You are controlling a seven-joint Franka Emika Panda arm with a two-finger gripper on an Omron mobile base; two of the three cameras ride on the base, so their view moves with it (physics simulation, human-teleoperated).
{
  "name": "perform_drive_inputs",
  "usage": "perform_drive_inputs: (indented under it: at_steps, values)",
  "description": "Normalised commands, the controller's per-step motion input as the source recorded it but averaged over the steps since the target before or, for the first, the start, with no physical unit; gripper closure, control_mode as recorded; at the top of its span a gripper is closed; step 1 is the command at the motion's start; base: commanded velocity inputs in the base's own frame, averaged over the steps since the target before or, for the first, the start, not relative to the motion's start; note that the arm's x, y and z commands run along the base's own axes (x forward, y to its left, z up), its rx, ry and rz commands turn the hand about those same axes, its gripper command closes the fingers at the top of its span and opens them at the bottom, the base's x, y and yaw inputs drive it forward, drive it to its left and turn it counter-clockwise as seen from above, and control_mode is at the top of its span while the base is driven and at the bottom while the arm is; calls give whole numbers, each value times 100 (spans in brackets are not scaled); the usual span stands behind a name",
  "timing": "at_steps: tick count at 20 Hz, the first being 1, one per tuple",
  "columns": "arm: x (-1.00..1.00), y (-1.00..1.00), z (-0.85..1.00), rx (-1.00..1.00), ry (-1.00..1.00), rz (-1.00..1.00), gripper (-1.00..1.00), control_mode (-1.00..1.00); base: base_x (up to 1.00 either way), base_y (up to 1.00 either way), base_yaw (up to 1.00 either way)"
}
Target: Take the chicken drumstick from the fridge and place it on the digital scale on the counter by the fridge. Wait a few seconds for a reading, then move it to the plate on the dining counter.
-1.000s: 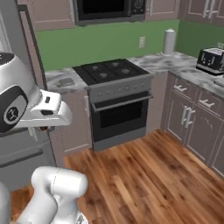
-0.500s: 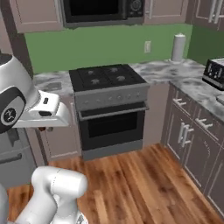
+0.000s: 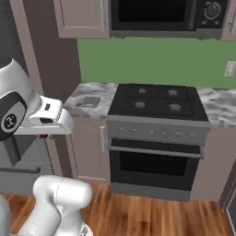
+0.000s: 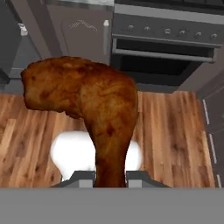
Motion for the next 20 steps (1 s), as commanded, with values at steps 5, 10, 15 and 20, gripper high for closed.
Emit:
perform_drive_inputs:
  at_steps: [5, 10, 15, 20]
  values:
    - [0, 0, 0, 0, 0, 0, 100, 100, 100, -50, 64]
    - [0, 0, 0, 0, 0, 0, 100, 100, 93, -88, 39]
    - [0, 0, 0, 0, 0, 0, 100, 100, 57, -44, 13]
    - [0, 0, 0, 0, 0, 0, 100, 100, 42, 1, 1]
